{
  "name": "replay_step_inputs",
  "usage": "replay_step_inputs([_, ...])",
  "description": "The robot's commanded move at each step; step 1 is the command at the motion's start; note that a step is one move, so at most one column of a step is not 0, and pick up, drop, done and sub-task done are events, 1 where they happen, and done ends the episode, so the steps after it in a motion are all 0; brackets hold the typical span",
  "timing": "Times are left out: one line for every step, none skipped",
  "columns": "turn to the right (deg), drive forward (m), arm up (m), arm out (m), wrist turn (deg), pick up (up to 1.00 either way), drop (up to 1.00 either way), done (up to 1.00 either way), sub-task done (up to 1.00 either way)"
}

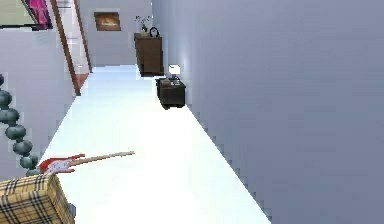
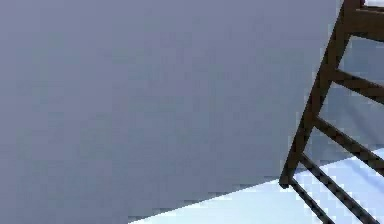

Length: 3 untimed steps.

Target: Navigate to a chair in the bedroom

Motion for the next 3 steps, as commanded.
replay_step_inputs([0.0, 1.0, 0.0, 0.0, 0.0, 0.0, 0.0, 0.0, 0.0])
replay_step_inputs([-3.0, 0.0, 0.0, 0.0, 0.0, 0.0, 0.0, 0.0, 0.0])
replay_step_inputs([0.0, 0.85, 0.0, 0.0, 0.0, 0.0, 0.0, 0.0, 0.0])
